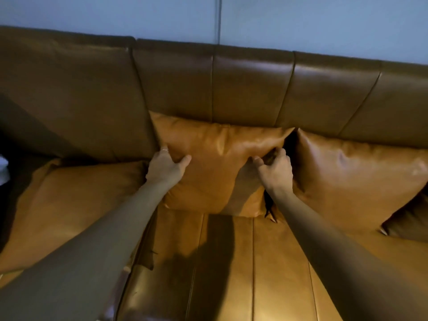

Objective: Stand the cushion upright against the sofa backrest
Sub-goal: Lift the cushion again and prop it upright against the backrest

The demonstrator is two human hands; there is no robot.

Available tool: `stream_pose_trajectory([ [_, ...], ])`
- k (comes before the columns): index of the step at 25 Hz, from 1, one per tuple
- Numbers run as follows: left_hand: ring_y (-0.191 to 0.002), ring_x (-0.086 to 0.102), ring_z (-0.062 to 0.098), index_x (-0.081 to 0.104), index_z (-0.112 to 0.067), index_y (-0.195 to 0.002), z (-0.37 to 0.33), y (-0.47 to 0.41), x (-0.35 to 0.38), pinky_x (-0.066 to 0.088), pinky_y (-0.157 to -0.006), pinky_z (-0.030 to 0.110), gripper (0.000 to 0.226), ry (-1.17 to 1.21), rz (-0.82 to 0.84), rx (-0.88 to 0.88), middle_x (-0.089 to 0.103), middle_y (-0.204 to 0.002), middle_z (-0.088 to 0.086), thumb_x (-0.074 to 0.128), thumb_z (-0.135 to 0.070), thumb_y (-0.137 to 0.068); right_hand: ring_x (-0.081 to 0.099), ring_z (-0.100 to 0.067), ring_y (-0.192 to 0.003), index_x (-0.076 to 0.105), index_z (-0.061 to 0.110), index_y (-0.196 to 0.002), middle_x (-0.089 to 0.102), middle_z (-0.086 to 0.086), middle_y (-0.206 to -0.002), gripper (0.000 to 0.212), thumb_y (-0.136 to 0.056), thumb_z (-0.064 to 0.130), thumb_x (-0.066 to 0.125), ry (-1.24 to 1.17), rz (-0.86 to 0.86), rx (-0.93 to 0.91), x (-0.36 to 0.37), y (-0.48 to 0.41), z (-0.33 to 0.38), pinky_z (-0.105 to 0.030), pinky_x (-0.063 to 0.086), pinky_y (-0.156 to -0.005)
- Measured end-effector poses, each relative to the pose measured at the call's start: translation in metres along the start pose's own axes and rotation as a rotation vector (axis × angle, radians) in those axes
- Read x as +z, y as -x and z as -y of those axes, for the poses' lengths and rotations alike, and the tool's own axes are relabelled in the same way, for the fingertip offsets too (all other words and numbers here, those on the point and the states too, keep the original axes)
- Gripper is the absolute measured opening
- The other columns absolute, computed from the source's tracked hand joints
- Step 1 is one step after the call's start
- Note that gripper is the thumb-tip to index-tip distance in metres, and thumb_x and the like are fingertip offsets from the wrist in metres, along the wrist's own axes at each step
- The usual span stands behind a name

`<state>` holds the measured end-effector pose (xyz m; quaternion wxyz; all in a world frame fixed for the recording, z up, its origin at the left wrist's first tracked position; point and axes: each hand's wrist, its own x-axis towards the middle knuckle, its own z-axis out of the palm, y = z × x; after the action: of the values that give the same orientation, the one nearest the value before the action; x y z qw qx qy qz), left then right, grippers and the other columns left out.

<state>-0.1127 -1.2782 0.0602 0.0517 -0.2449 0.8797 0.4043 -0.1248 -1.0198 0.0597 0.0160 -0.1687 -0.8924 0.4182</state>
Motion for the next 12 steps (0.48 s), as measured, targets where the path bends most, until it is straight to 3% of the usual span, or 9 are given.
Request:
stream_pose_trajectory([
  [4, -0.145, 0.036, 0.031, 0.042, -0.025, -0.152, -0.012, 0.050, -0.038, 0.035, -0.113, 0.057, 0.070, -0.175, -0.057, 0.165, 0.040, -0.159, 0.006, 0.054, -0.061, -0.093, 0.055, -0.031, -0.127, 0.041, 0.018, -0.148, 0.046, -0.011, -0.149, 0.055, -0.098, 0.035, 0.059, 0.125, -0.007, -0.286, -0.020, 0.046, 0.047, -0.041, 0.049, -0.102],
  [8, -0.148, 0.032, 0.029, 0.044, -0.026, -0.150, -0.020, 0.116, -0.092, 0.033, -0.114, 0.061, 0.062, -0.204, -0.194, 0.242, 0.040, -0.159, 0.005, 0.051, -0.056, -0.097, 0.051, -0.033, -0.131, 0.039, 0.021, -0.149, 0.046, -0.010, -0.150, 0.056, -0.098, 0.035, 0.058, 0.178, -0.012, -0.505, -0.037, 0.097, 0.088, -0.053, 0.048, -0.104],
  [12, -0.150, 0.029, 0.029, 0.044, -0.026, -0.150, -0.018, 0.184, -0.160, 0.030, -0.115, 0.062, 0.058, -0.205, -0.323, 0.216, 0.038, -0.160, 0.006, 0.051, -0.052, -0.099, 0.046, -0.029, -0.136, 0.038, 0.024, -0.150, 0.045, -0.007, -0.152, 0.057, -0.098, 0.035, 0.059, 0.173, 0.022, -0.629, -0.056, 0.160, 0.134, -0.052, 0.045, -0.107],
])
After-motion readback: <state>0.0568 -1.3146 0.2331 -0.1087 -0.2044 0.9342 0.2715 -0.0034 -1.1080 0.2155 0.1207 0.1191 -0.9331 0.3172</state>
